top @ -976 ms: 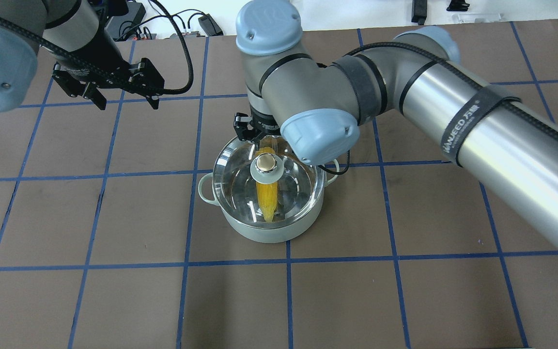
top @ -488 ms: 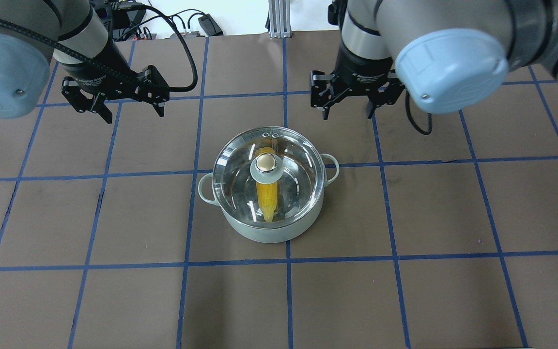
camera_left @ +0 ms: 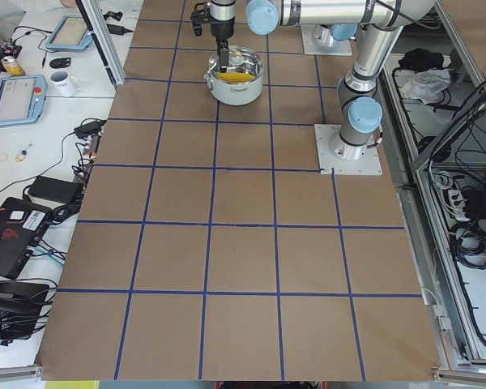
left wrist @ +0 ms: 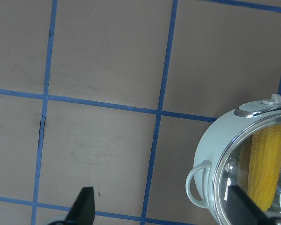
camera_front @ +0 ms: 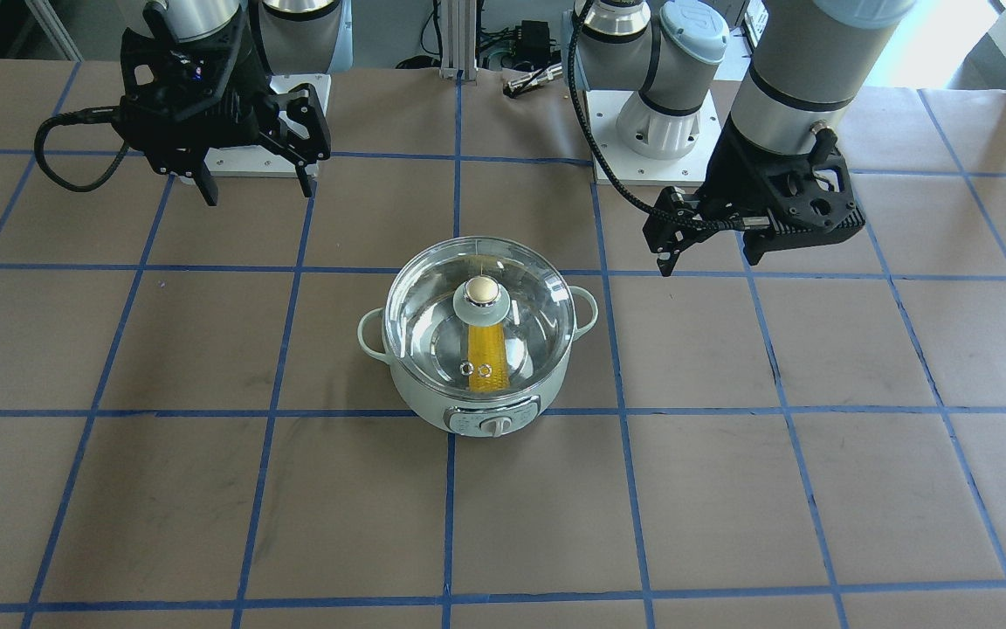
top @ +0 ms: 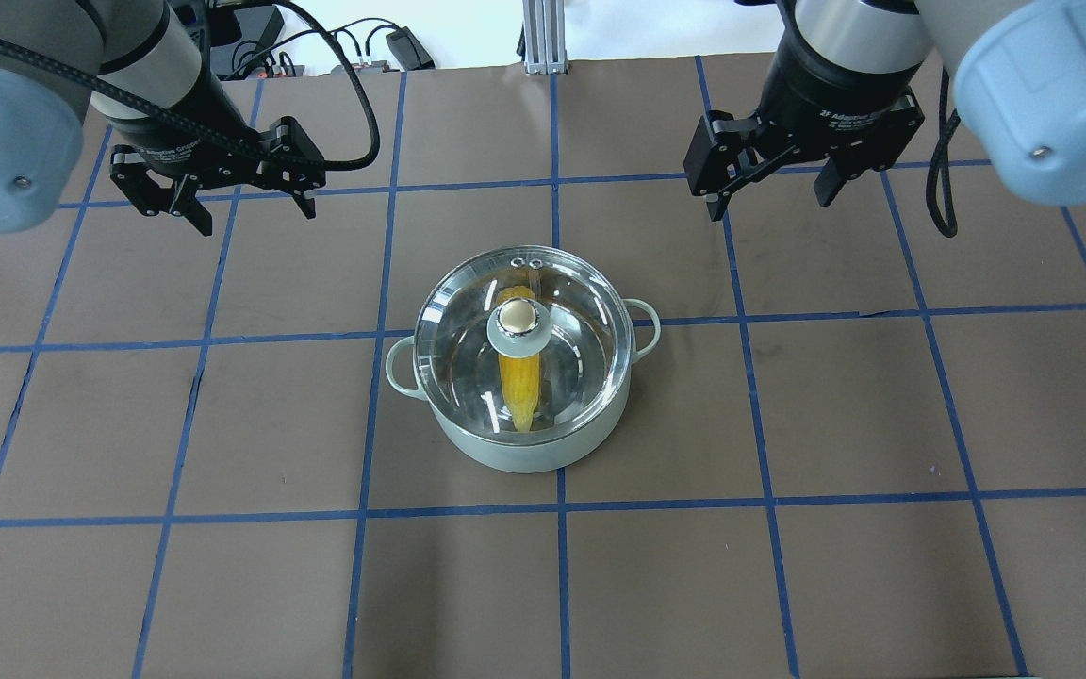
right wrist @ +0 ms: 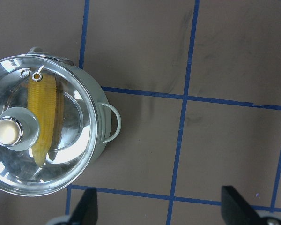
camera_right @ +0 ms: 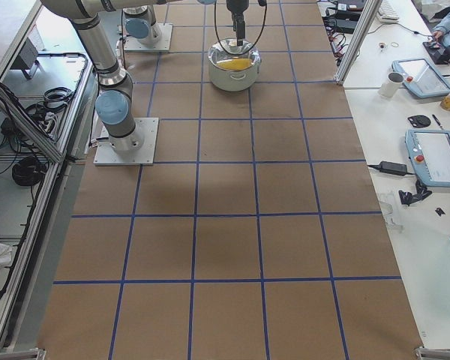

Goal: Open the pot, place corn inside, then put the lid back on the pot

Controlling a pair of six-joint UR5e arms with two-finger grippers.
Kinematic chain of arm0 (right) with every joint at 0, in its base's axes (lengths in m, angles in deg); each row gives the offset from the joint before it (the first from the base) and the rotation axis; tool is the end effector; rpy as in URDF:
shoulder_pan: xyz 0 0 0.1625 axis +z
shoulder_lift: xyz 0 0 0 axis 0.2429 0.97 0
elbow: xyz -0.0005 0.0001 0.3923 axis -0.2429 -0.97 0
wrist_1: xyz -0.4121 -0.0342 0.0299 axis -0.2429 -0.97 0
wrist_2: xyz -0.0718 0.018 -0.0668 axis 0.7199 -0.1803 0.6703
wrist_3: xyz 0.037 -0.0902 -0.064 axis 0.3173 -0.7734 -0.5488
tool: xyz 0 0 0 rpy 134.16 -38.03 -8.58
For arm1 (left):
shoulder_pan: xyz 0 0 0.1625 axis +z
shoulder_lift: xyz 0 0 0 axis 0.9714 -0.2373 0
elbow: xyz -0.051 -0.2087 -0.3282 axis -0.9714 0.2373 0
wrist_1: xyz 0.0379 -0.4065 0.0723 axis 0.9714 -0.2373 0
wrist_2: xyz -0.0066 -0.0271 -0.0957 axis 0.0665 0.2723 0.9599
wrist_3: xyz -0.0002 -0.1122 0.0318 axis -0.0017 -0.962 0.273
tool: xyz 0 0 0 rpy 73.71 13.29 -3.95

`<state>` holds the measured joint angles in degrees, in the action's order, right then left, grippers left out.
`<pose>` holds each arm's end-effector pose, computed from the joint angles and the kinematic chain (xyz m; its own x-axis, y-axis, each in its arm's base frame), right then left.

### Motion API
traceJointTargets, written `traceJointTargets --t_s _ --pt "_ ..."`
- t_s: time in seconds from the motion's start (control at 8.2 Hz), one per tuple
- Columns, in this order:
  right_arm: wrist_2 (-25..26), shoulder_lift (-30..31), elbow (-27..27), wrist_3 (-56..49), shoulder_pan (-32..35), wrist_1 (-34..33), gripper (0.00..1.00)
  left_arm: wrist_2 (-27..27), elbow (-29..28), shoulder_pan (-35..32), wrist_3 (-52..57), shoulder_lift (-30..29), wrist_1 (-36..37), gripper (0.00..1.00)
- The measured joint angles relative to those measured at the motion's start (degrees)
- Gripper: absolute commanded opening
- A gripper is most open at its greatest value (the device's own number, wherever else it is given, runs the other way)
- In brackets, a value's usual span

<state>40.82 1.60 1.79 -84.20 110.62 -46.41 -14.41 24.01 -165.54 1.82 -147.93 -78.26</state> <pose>0.1913 -0.4702 0.4742 -0.9928 -0.1167 -0.0258 -0.1145 0.9908 -0.0721 -0.1241 -0.5083 0.4270 -0.9875 -0.1567 -0.0139 -0.1555 0.9857 -0.0641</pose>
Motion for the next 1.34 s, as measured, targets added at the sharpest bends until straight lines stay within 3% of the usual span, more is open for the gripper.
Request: traceJointTargets --t_s 0.49,1.34 --pt "-0.11 0.38 0.36 -1.20 -3.56 0.18 1.00 -0.20 -0.76 0.02 0.09 2.03 -0.71 1.00" --pt "-0.18 0.25 0.45 -1.26 -3.83 0.01 1.00 -0.48 -1.14 0.15 0.14 2.55 -3.52 1.00"
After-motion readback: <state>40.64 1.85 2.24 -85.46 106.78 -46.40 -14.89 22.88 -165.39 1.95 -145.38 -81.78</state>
